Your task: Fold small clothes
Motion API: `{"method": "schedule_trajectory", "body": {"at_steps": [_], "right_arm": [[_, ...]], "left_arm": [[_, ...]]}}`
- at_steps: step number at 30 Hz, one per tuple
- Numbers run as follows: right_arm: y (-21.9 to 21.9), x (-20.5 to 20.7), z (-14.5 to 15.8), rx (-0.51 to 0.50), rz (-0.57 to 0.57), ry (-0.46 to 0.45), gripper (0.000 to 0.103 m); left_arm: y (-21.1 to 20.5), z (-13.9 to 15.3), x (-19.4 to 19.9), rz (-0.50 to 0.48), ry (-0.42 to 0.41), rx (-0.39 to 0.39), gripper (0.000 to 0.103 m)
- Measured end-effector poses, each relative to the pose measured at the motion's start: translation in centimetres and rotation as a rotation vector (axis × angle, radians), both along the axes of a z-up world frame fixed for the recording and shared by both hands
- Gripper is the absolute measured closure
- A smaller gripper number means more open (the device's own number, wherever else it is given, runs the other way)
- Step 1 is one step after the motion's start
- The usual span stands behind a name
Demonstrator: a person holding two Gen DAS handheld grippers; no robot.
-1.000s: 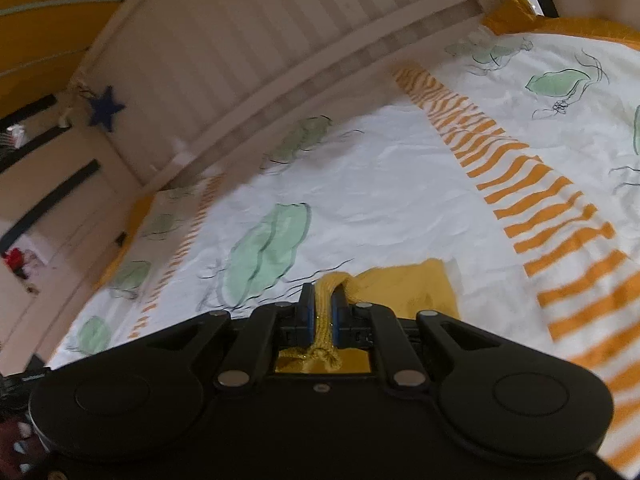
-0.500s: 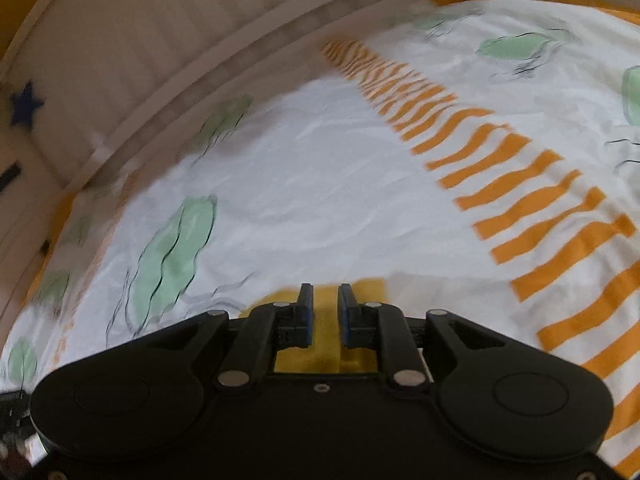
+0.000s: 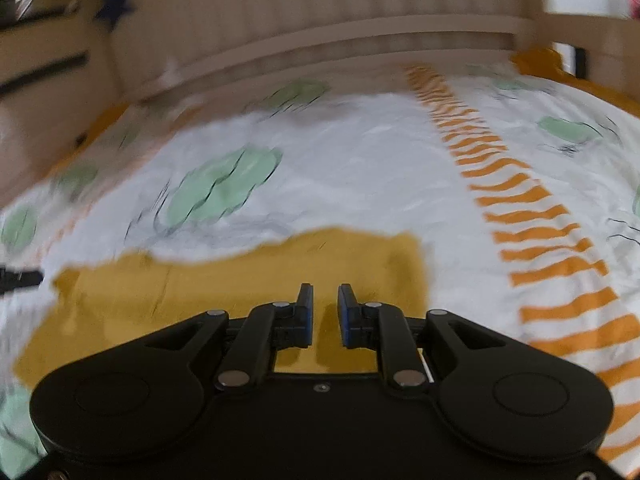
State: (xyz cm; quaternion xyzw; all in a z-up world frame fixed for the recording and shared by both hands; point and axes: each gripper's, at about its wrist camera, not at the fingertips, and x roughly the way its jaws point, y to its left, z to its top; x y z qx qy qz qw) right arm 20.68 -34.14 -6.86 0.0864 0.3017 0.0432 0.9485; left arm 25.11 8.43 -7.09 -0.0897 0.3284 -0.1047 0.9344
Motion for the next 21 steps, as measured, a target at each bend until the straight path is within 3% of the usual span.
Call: {"method": "schedule_trajectory", "body": {"at_steps": [3, 6, 12, 16, 21], "right_arm": [[2.0, -0.4, -0.8, -0.067, 0.046, 0.013, 0.078], [3.3, -0.2, -1.5, -0.087, 0.070, 0.038, 0.078], [4.0, 1.8, -2.1, -0.093, 0.063, 0.059, 0.078], [3.4, 5.6, -1.4, -0.065, 0.003, 0.086, 0.079], [0.4, 9.7, -0.4, 0.038, -0.163, 0.108, 0.078]], "left_arm": [[-1.2, -1.7, -0.5, -0.016, 0.001, 0.056, 0.079], [-1.3, -3.8, -0.4, 0.017, 0.039, 0.042, 0.079], [-1.2, -5.4, -1.0, 0.043, -0.014, 0.032, 0.078], [-0.2, -5.6, -0.8, 0.048, 0.001, -0.034, 0.078], [-0.4, -5.4, -0.8, 0.045, 0.011, -0.023, 0.078]]}}
